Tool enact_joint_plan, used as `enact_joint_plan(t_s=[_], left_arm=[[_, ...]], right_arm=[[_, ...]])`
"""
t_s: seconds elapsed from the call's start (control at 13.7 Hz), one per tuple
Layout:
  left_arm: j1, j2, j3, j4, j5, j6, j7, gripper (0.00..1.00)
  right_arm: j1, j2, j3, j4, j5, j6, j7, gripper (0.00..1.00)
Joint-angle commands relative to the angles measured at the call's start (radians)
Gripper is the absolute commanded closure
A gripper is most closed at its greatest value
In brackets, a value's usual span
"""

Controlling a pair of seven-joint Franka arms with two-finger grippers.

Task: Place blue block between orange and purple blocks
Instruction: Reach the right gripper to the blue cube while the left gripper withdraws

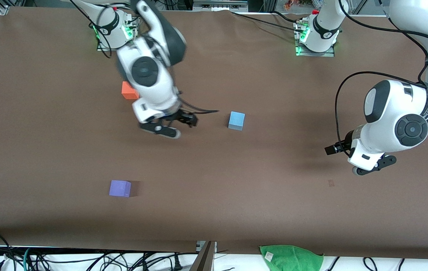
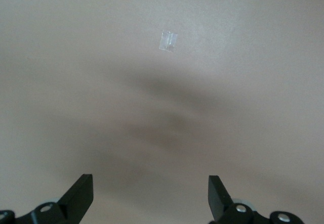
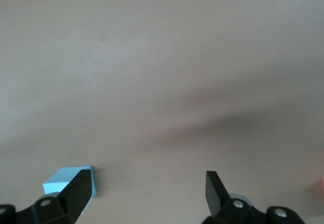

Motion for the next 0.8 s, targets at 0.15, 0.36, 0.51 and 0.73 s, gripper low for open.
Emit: enact_joint_plan(t_s=[0.15, 0.36, 0.51, 0.73], left_arm=[[0.079, -0.168, -0.020, -0.113, -0.002, 0.000, 0.167, 0.00], [0.097, -0.301, -0.020, -0.204, -0.002, -0.002, 0.238, 0.00], [0.125, -0.385, -0.020, -0.247, -0.010, -0.014, 0.349, 0.00], [0.203, -0.502, -0.019, -0.239, -0.066, -0.135, 0.492, 0.00]], right_arm=[[0.164, 0.169, -0.017, 0.073, -0.107, 0.118, 0.286, 0.01], [0.221, 0.252, -0.019, 0.167, -0.144, 0.118, 0.372, 0.01], [0.242, 0.288, -0.022, 0.204, -0.146, 0.120, 0.377, 0.01], [0.273, 0.322, -0.023, 0.241, -0.147, 0.120, 0.377, 0.01]])
